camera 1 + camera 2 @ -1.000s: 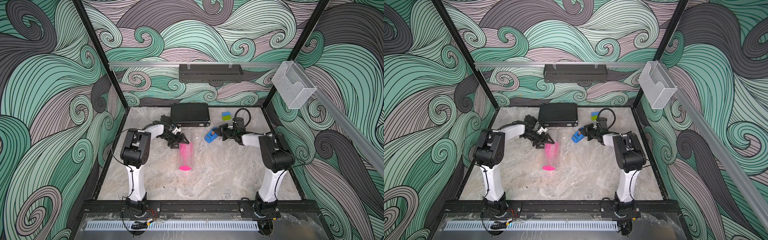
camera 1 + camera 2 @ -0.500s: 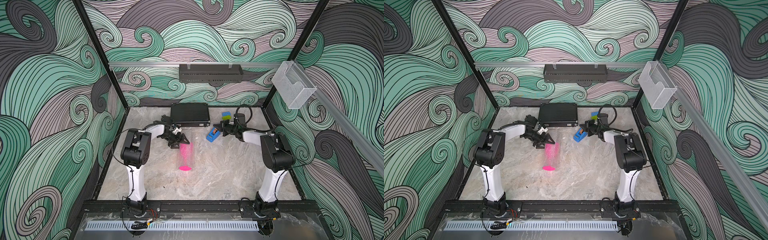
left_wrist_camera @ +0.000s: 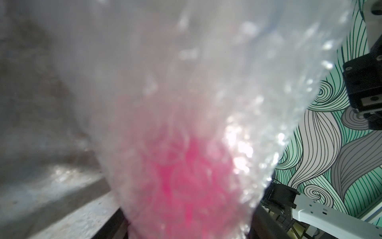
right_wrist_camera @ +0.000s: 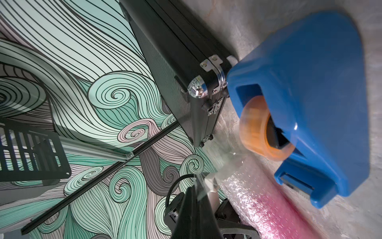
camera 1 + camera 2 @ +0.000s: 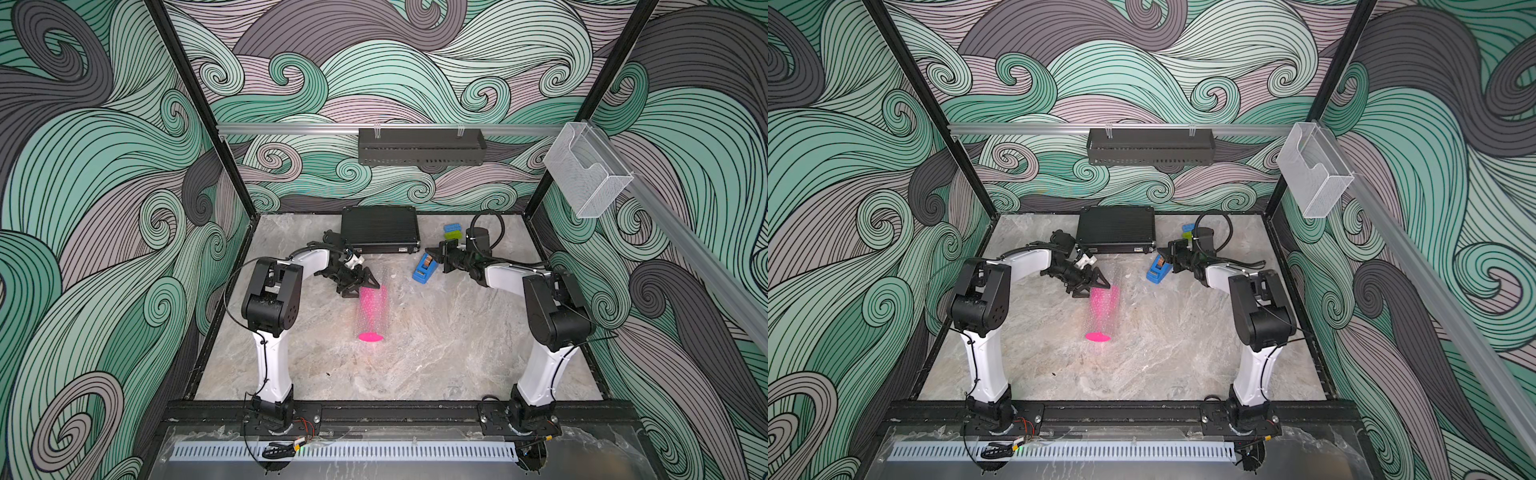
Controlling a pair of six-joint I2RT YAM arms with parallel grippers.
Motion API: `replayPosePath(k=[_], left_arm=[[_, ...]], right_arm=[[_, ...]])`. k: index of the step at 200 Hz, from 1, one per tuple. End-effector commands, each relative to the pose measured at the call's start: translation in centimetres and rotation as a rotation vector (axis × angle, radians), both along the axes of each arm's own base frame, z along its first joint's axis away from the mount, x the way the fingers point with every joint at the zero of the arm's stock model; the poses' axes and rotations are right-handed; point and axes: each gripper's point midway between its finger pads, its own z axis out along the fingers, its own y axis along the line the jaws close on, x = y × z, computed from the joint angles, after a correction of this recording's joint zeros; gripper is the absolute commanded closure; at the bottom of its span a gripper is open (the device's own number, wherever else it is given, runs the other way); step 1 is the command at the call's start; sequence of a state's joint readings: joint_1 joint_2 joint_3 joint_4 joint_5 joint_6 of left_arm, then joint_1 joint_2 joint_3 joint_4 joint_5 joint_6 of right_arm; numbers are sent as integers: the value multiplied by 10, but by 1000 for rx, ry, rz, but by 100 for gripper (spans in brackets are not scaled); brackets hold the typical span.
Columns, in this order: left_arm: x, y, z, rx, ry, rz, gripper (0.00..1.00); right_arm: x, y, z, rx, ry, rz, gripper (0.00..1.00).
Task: Wrap wine glasses in bubble wrap
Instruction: Pull the tape from the tape cutter.
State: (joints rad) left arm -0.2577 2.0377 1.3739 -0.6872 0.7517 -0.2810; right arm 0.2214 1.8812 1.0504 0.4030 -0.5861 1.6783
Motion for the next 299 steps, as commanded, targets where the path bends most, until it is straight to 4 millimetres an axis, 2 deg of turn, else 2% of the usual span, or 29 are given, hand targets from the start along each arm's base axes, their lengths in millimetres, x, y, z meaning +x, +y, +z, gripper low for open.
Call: replayPosePath(k=[1, 18, 42, 73, 84, 117, 133, 146, 182, 198, 208, 225, 252, 278, 299], left_arm=[[-37, 14, -40, 155, 135, -23, 28], [-37, 13, -42, 153, 151, -28, 28], [-35, 14, -37, 165, 125, -25, 28], [-36, 13, -38, 155, 137, -30, 28], [-35, 13, -35, 156, 124, -28, 28], [-37, 11, -38, 143, 145, -28, 28], [-36, 12, -35, 150, 128, -27, 28], [-37, 10, -37, 133, 142, -23, 28], [-35, 12, -35, 153, 126, -28, 28], [-38, 9, -40, 135, 148, -29, 28], [-37, 11, -39, 142, 153, -28, 28], [-34, 12, -34, 152, 122, -29, 28], [-37, 9, -39, 135, 153, -30, 28], [-35, 12, -34, 154, 125, -27, 28], [-37, 10, -37, 139, 140, -28, 28]], right_arm=[[2, 1, 27, 10, -82, -6, 100], [0, 1, 25, -5, -68, 0, 100], [5, 2, 32, 9, -91, -2, 100], [3, 3, 7, -15, -36, 7, 100], [4, 3, 7, -14, -36, 2, 100], [7, 7, 39, -15, -89, 15, 100], [6, 6, 45, -17, -103, 14, 100], [3, 5, 39, -36, -93, 17, 100], [-6, 2, -8, -36, -18, 2, 100], [-7, 2, -18, -39, -5, 5, 100], [-6, 3, -13, -21, -12, -1, 100], [-3, 3, 11, -21, -51, 5, 100], [-3, 4, 37, -33, -93, 14, 100], [-9, 6, 42, -28, -104, 16, 100], [-12, 7, 30, -38, -84, 33, 100]])
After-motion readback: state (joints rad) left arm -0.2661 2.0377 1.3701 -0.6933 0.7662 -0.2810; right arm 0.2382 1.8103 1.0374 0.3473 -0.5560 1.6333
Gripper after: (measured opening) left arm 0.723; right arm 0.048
